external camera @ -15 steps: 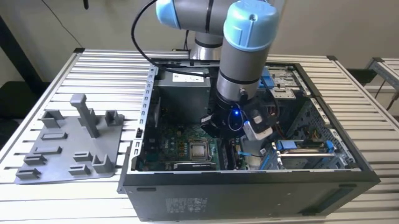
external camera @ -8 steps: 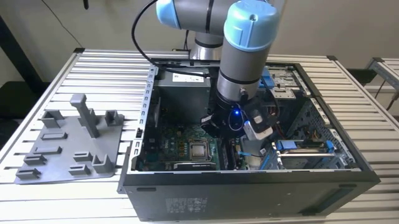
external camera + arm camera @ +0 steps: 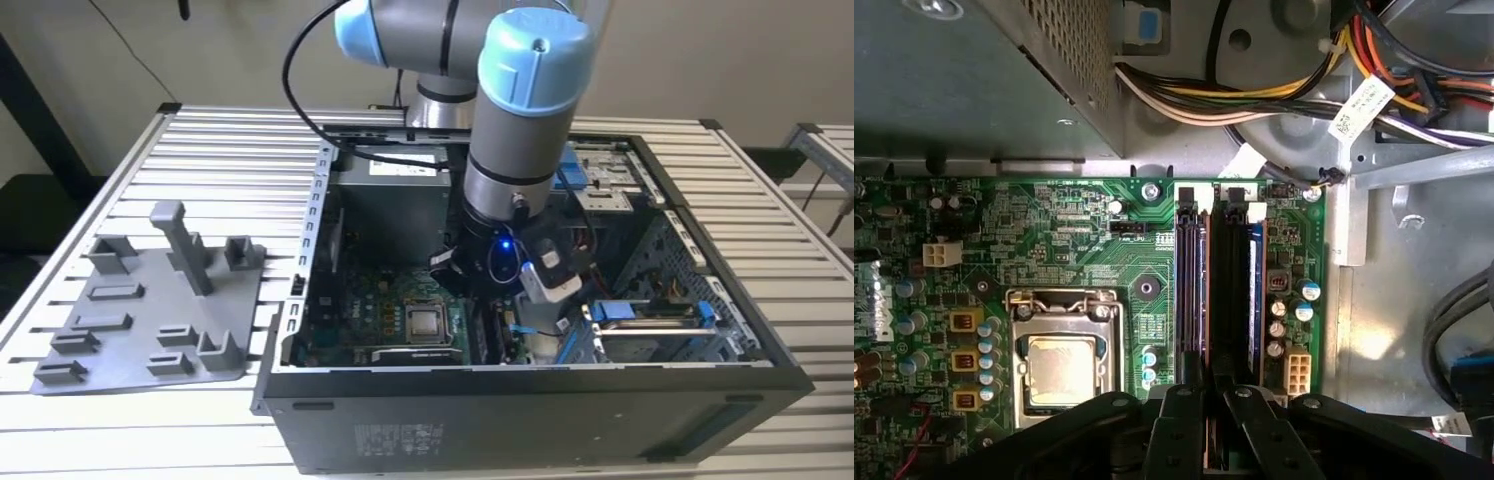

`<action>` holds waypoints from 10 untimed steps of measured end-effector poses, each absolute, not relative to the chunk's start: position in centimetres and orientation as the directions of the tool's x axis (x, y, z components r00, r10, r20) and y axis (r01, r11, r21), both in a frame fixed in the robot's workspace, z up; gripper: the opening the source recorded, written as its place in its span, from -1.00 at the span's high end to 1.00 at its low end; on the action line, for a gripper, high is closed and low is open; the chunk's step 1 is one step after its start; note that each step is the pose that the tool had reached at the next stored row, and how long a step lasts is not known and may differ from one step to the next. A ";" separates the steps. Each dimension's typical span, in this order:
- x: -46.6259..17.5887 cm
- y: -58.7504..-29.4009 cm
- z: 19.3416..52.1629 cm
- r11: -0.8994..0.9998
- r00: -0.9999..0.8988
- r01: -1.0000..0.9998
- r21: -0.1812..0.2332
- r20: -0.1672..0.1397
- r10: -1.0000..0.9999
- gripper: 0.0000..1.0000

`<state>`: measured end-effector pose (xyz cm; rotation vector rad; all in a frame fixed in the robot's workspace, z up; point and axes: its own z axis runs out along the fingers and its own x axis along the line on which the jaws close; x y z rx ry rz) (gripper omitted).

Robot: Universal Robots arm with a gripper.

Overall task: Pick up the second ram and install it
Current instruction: 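Insert the second ram into the second slot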

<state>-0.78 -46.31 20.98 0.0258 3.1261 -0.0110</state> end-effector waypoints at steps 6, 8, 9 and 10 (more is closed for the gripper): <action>-0.8 -46.3 20.9 1.000 -1.000 0.017 -0.006 -0.016 0.016 0.72; -0.8 -46.3 20.9 1.000 -1.000 0.017 -0.006 -0.016 0.016 0.69; -0.8 -46.3 21.0 1.000 -1.000 0.017 -0.006 -0.016 0.017 0.55; -0.8 -46.3 21.2 1.000 -1.000 0.017 -0.007 -0.016 0.017 0.55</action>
